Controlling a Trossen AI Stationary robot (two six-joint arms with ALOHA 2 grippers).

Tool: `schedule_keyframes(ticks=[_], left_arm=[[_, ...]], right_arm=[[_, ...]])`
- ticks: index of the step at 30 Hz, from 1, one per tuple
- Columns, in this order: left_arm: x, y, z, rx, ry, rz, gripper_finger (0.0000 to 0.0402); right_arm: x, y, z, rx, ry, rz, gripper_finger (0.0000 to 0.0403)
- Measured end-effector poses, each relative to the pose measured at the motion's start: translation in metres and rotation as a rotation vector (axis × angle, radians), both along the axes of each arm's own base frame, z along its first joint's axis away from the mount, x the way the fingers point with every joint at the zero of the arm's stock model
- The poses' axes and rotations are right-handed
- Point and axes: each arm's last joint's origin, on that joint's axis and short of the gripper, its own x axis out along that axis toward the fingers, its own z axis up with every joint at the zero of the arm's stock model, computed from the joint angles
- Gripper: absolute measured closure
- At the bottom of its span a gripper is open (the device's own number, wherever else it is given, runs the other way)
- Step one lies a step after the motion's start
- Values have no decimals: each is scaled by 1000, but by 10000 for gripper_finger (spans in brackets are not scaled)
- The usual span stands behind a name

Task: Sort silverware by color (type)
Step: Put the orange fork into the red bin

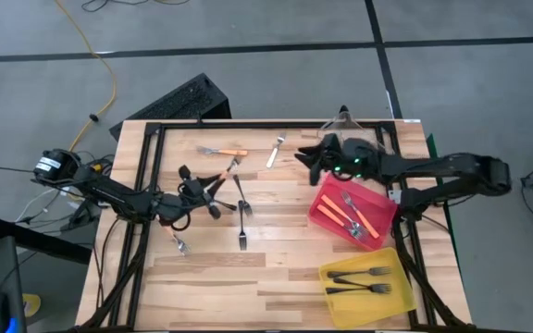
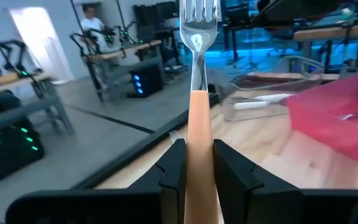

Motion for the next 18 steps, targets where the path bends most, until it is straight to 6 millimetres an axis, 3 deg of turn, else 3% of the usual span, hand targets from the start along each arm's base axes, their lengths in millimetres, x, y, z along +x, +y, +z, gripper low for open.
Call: schedule_keyframes(ticks=[7,11,18], left_arm=[[-1,1,5,63,11,67,361],[-1,2,6,70,7,75,361],[-1,2,6,79,16,77,360]], right_arm=[[46,7,-25,-100,-191,-45,253],[76,5,-36,-114,-188,29,246],[129,3,-35,-89,-229,187,178]])
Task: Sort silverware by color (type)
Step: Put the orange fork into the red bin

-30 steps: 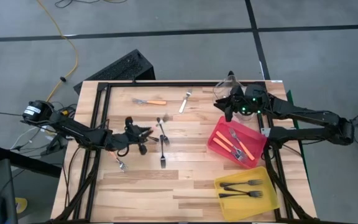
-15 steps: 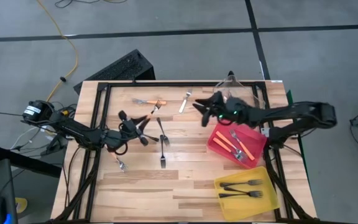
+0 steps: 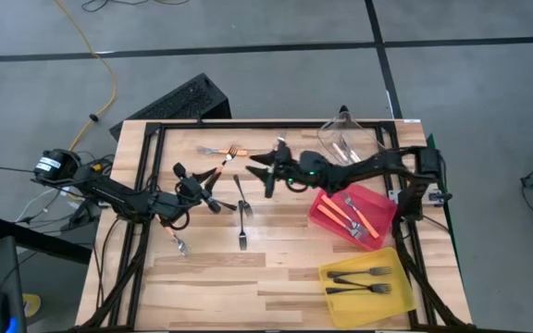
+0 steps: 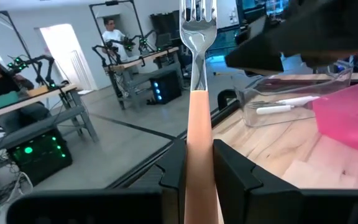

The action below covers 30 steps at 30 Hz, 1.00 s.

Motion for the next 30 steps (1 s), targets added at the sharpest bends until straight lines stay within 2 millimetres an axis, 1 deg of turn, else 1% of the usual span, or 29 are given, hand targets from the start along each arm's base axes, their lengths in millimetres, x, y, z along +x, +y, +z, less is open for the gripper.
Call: schedule_keyframes(ticks=[2,4,8,13,16,20,23,26,28,30], left_arm=[[0,0,0,9,8,3,360],[0,0,0,16,15,8,360],[-1,1,1,24,19,29,359],[-1,1,1,24,20,27,359],[-1,1,1,24,20,26,359],[-1,0,1,25,22,26,359],[0,0,1,27,24,26,358],[0,0,1,29,26,26,358],[-1,1,1,29,27,26,358],[0,0,0,31,32,25,358]], right_arm=[[9,-1,3,34,-27,2,158],[18,-3,6,47,-55,0,147],[36,-1,7,31,-69,4,143],[53,1,6,23,-77,-24,143],[61,-1,6,23,-86,-30,143],[63,-5,15,21,-98,-61,143],[63,-6,15,26,-93,-78,145],[63,-7,15,34,-87,-125,165],[63,-6,14,38,-78,-147,194],[63,-5,14,38,-74,-155,233]])
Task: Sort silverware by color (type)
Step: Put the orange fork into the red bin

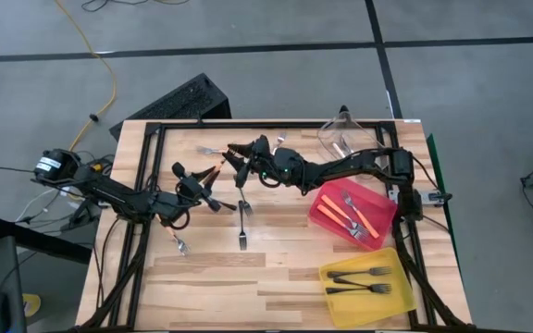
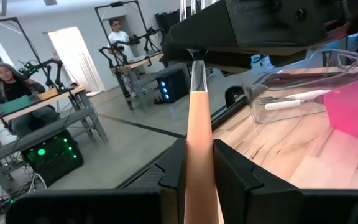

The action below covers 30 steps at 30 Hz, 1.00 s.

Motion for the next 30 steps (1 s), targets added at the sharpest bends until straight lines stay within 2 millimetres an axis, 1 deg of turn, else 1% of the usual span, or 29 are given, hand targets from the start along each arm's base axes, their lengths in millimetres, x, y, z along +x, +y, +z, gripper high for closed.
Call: schedule_keyframes(ticks=[6,7,13,18,21,25,28,30], left_arm=[[0,0,-1,9,21,-4,358],[0,0,-1,8,21,-7,358],[1,0,-4,-2,28,-33,356],[1,1,-4,-17,20,-41,334],[2,-1,-3,-16,15,-80,308],[3,-2,-3,-20,21,-131,260],[3,-2,-4,-10,33,-123,222],[2,-1,-3,-4,34,-84,201]], right_arm=[[1,3,0,-24,16,25,372],[1,6,1,-40,17,36,381],[1,8,0,-45,30,37,380],[1,8,-1,-50,38,33,380],[1,5,-4,-52,57,8,380],[0,1,-3,-49,51,-3,380],[1,2,-3,-49,53,9,380],[-1,2,0,-51,66,11,380]])
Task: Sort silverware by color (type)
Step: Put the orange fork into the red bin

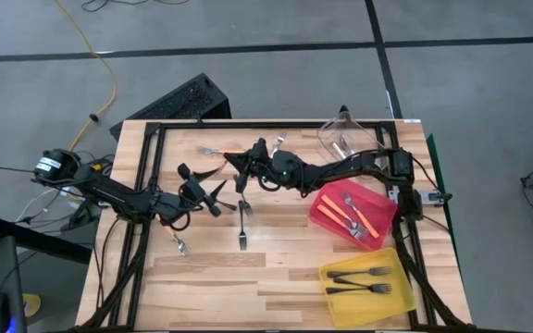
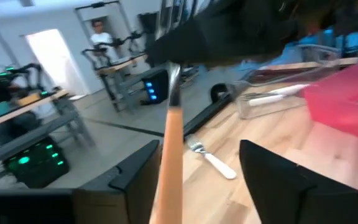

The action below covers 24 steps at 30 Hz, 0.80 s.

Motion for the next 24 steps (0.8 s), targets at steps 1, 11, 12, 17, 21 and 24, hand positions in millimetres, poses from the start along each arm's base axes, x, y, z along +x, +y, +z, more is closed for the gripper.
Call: schedule_keyframes(ticks=[1,11,12,17,21,24], left_arm=[[-1,0,1,1,-3,19,191],[-4,2,6,-8,-29,30,169],[-5,2,5,-9,-23,30,169],[-6,2,-1,-44,0,35,168],[-6,2,-7,-81,11,26,168],[-7,2,-9,-109,11,21,168]], right_arm=[[-2,-1,3,-11,12,-4,380],[-45,-7,67,-130,217,-32,380],[-53,-8,74,-136,256,-34,380],[-99,-11,102,-116,448,-45,380],[-142,-11,121,-86,565,-50,380],[-176,-11,132,-20,634,-73,380]])
